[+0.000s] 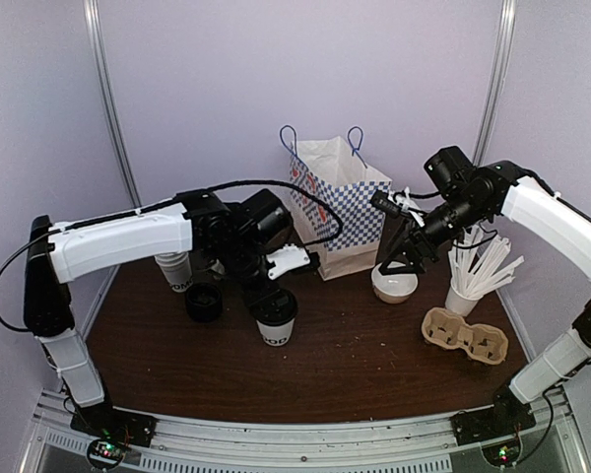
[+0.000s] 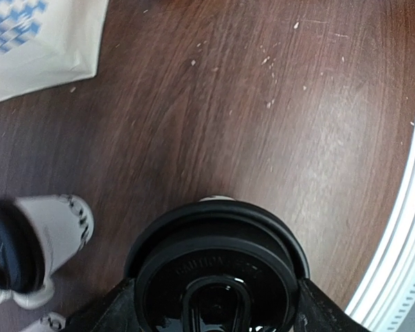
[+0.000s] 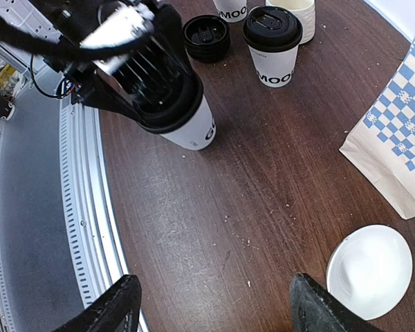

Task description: Pack the takeout coffee

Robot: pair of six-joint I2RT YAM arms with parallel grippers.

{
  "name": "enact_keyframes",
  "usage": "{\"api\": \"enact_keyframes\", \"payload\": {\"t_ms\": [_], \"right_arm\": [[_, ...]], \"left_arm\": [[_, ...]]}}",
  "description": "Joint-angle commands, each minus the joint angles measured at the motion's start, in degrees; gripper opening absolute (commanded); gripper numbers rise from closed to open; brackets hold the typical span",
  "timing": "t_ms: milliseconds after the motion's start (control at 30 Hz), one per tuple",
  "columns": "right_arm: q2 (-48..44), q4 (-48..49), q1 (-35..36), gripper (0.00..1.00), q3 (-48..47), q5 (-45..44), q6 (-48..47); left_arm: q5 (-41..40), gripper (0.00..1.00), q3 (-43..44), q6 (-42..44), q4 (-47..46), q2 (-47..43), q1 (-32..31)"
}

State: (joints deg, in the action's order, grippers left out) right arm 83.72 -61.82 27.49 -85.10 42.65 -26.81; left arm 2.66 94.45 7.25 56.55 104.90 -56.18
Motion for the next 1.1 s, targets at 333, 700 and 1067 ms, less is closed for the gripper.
{"api": "enact_keyframes", "payload": {"t_ms": [333,700,1067], "right_arm": [[2.2,-0.5,-0.4,0.77,-2.3,2.9,-0.2],[1.9,-0.9,-0.4,0.77,-2.6,3.9,0.1],[0.2,-0.3,-0.4,0.77,-1.1,2.2,0.3]], "left_arm": [[-11.1,0.71,-22.1,-20.9,6.9,-23.9,10.7],[-15.2,0.7,-27.9,-30.0,11.6,-31.1,26.1],[-14.1,0.7,-32.7,-29.4,-3.0,-31.6,34.7]]}}
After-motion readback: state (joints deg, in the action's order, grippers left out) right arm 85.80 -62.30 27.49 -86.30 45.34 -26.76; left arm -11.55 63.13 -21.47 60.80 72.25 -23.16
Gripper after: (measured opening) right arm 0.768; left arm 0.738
